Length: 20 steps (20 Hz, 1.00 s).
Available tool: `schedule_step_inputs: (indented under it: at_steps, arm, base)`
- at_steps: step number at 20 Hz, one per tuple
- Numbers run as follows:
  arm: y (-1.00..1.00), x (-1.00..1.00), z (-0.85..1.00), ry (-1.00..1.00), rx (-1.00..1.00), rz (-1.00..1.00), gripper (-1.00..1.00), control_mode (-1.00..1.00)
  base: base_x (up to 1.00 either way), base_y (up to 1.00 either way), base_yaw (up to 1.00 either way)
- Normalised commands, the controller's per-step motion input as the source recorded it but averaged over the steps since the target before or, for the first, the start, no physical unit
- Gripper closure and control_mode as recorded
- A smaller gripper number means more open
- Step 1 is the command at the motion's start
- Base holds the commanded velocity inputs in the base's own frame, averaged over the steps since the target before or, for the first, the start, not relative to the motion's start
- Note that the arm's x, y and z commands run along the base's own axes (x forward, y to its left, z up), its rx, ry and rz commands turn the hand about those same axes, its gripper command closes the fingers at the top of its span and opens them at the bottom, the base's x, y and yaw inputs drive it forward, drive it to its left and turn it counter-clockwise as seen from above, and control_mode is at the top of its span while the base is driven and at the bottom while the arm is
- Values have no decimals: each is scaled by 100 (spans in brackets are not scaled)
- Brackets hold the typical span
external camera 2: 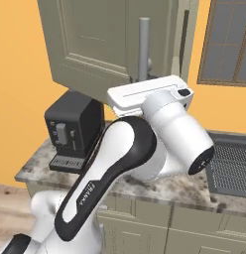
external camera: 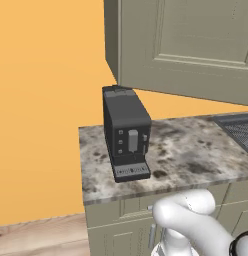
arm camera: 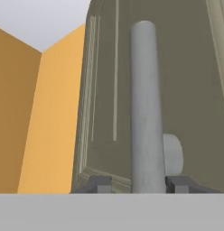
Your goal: Get the candle and the beer from the cabinet and move them to the dining counter.
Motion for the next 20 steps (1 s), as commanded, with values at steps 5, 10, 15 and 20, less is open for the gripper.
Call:
schedule_step_inputs:
  at_steps: [5,10,15,20]
  arm:
    - [47,-57,0,-2,0,0,100,-100]
    - [44,-57,0,-1,0,1,100,-100]
    - [42,-56,0,0,0,2,100,-100]
    - [44,-42,0,0,0,1,100,-100]
  base:
    - [0,0,0]
    - [0,0,0]
    - [0,0,0]
    - [0,0,0]
